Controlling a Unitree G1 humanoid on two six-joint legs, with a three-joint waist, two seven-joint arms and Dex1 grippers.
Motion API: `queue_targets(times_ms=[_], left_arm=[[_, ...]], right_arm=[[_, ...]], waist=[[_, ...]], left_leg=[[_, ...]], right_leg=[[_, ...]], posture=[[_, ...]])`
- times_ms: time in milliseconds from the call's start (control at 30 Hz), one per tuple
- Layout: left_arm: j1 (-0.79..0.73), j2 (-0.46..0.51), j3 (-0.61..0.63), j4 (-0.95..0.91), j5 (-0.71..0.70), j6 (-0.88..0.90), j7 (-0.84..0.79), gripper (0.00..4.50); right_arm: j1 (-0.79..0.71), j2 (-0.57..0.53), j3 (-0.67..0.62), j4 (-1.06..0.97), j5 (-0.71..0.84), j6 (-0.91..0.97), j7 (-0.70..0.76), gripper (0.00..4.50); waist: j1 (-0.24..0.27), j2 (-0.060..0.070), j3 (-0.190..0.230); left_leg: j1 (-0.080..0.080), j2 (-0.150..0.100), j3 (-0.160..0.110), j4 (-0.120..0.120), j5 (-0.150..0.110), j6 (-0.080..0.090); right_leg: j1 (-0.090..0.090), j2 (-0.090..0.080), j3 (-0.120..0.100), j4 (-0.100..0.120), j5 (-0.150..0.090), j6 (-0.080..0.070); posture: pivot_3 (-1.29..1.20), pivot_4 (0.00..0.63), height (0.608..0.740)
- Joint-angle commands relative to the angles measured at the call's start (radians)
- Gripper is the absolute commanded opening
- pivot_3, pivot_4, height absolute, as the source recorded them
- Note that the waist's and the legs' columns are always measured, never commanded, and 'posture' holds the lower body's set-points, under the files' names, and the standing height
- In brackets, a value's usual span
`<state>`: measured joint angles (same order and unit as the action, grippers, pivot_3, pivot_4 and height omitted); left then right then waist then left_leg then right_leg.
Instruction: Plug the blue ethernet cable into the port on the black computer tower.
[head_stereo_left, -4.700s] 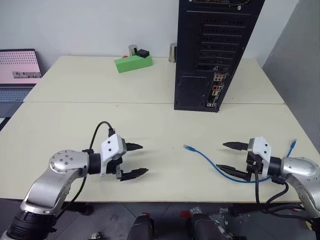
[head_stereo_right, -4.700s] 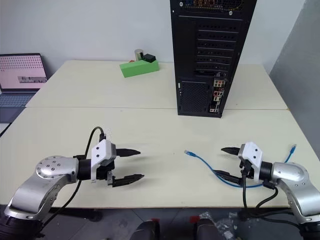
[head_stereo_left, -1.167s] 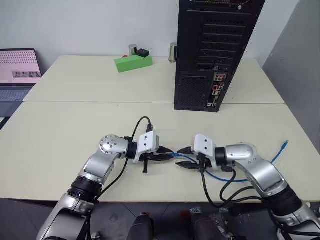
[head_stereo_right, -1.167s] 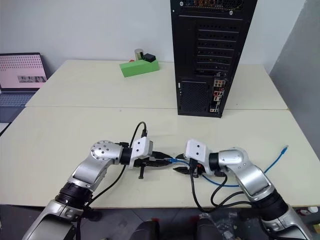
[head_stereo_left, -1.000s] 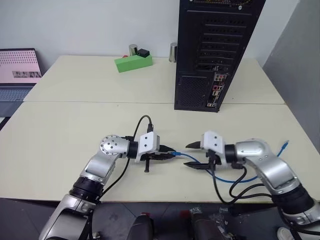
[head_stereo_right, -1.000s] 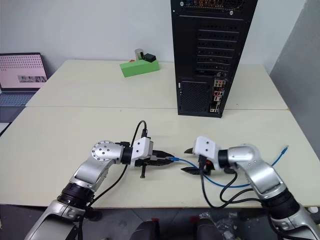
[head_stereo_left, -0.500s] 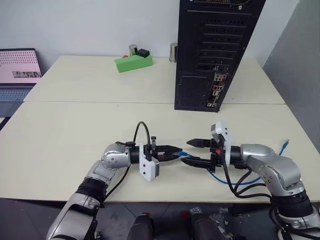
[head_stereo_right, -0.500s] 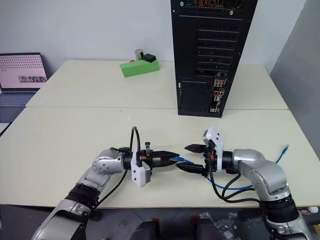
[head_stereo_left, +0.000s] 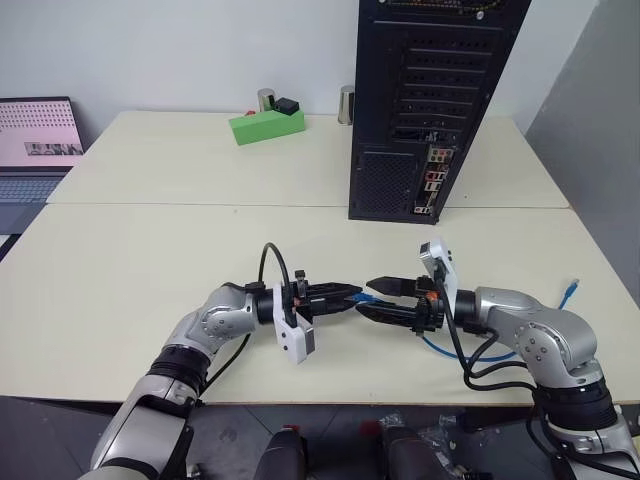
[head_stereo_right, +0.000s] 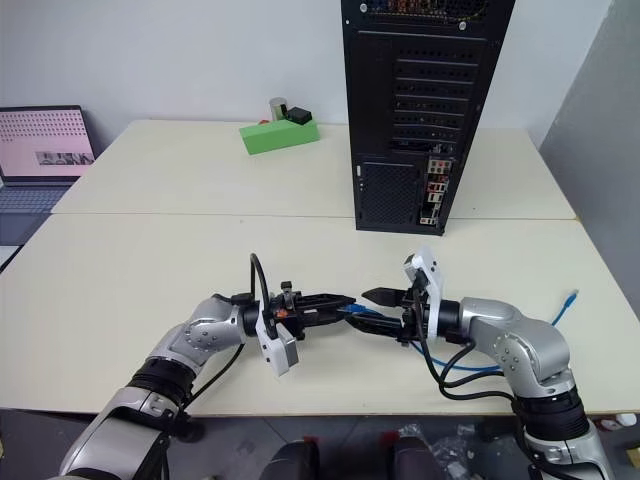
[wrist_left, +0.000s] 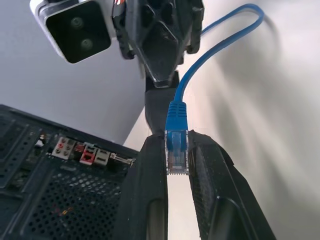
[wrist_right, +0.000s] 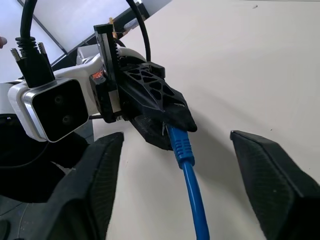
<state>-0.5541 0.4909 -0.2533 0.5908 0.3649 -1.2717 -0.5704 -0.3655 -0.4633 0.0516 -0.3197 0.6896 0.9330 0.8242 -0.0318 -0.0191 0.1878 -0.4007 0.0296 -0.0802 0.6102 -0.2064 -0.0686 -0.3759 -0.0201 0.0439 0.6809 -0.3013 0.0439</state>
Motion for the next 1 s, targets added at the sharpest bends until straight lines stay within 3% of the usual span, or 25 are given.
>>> queue_targets(times_ms=[33, 400, 600, 667, 833, 1000], left_arm=[[-0.015, 0.012, -0.003, -0.010, 0.016, -0.015, 0.051, 0.32], [-0.008, 0.021, -0.022, -0.041, 0.037, -0.006, 0.108, 0.32], [-0.006, 0.016, -0.012, -0.059, 0.046, 0.014, 0.142, 0.32], [-0.007, 0.017, -0.021, -0.060, 0.037, 0.032, 0.136, 1.03], [-0.006, 0.033, -0.058, -0.061, -0.019, 0.087, 0.093, 1.88], [0.040, 0.038, -0.062, -0.095, -0.226, 0.283, -0.015, 2.81]], right_arm=[[-0.013, 0.000, -0.010, -0.013, 0.018, -0.007, -0.009, 2.43], [-0.026, 0.009, -0.017, -0.001, 0.036, 0.001, -0.019, 0.10], [-0.047, 0.008, -0.030, 0.019, 0.067, 0.028, -0.017, 0.00], [-0.057, 0.008, -0.036, 0.026, 0.084, 0.043, -0.016, 0.00], [-0.071, -0.005, -0.033, 0.040, 0.094, 0.059, -0.004, 0.00], [-0.069, -0.006, -0.049, 0.049, 0.077, 0.041, -0.033, 0.00]], waist=[[0.000, 0.000, 0.000], [0.000, 0.000, 0.000], [0.000, 0.000, 0.000], [0.000, 0.000, 0.000], [0.000, 0.000, 0.000], [-0.001, 0.000, 0.000]], left_leg=[[0.000, 0.000, 0.000, 0.000, 0.000, 0.000], [0.000, 0.000, 0.000, 0.000, 0.000, 0.000], [0.000, 0.000, 0.000, 0.000, 0.000, 0.000], [0.000, 0.000, 0.000, 0.000, 0.000, 0.000], [0.000, 0.000, 0.000, 0.000, 0.000, 0.000], [0.000, 0.000, 0.000, 0.000, 0.000, 0.000]], right_leg=[[0.000, 0.000, 0.000, 0.000, 0.000, 0.000], [0.000, 0.000, 0.000, 0.000, 0.000, 0.000], [0.000, 0.000, 0.000, 0.000, 0.000, 0.000], [0.000, 0.000, 0.000, 0.000, 0.000, 0.000], [0.000, 0.000, 0.000, 0.000, 0.000, 0.000], [0.000, 0.000, 0.000, 0.000, 0.000, 0.000]], posture=[[0.00, 0.150, 0.740], [0.00, 0.150, 0.740], [0.00, 0.150, 0.740], [0.00, 0.150, 0.740], [0.00, 0.150, 0.740], [0.00, 0.150, 0.740]])
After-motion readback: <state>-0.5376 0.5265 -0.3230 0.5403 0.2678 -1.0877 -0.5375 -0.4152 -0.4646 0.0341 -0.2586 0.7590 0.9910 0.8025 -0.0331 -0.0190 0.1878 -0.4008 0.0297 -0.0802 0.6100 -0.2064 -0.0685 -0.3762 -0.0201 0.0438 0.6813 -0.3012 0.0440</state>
